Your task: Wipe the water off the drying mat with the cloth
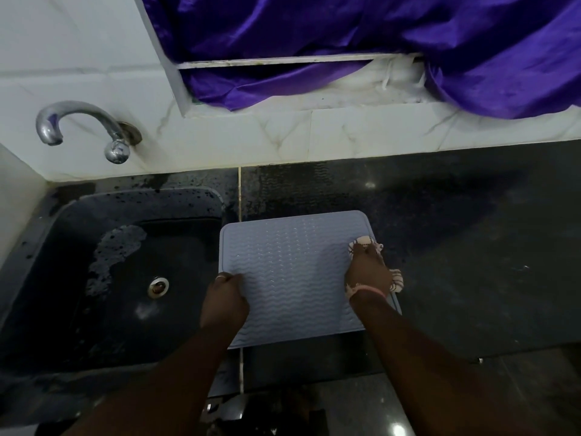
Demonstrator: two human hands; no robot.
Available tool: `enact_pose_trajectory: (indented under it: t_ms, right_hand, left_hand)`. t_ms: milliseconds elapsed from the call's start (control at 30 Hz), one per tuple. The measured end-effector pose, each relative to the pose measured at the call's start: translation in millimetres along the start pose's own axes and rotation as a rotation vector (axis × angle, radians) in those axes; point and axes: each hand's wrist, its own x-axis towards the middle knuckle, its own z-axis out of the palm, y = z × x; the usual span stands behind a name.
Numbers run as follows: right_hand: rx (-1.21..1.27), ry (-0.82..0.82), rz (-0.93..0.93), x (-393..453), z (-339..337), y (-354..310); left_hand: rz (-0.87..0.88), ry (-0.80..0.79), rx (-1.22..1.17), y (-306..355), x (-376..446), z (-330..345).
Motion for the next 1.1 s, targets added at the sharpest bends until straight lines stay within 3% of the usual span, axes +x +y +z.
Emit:
enact_pose_trajectory:
  t_ms: [100, 233, 367, 433, 500, 633, 733, 833, 933, 1100]
  right_hand:
    - [-0.083, -0.055, -0.022, -34.9, 3.1, -40.0]
    - [-0.003, -0.135, -0.284, -100.1, -2.0, -134.2]
    - [0.484, -0.331, -0.449, -127.5, -10.6, -184.7]
    - [0.809, -0.399, -0.333, -124.8, -13.6, -176.0]
    - [0.918, -0.272, -0.229, -114.7, -15.7, -148.5]
    - [0.55, 0.071, 0.101, -94.9, -47.2, -69.5]
    - [0.403, 0.045, 0.279, -82.6, -42.8, -7.2]
    - [0.29, -0.064, 0.211, -86.8, -22.0, -4.3]
    - [0.106, -0.006, 0.157, -110.5, -16.9, -46.9]
    - [0.197, -0.095, -0.129, -153.3, -5.4, -127.0]
  left_hand:
    - [-0.009, -0.045, -0.036, -7.1, 0.6, -5.4]
    - [-0.001, -0.059, -0.141, -16.7, 8.2, -9.1]
    - [-0.195, 0.001, -0.526, -36.0, 12.1, -13.7]
    - [-0.254, 0.044, -0.667, -43.7, 9.0, -24.6]
    - [-0.261, 0.023, -0.744, -45.3, 3.1, -32.0]
    - [-0.117, -0.069, -0.647, -45.1, -8.8, -24.1]
    - [-0.055, -0.158, -0.471, -42.5, -22.4, -14.9]
    - [-0.031, -0.2, -0.407, -43.0, -30.2, -9.8]
    - [-0.027, -0.184, -0.386, -42.3, -33.0, -12.8]
    - [-0.081, -0.191, -0.391, -43.1, -31.7, -18.8]
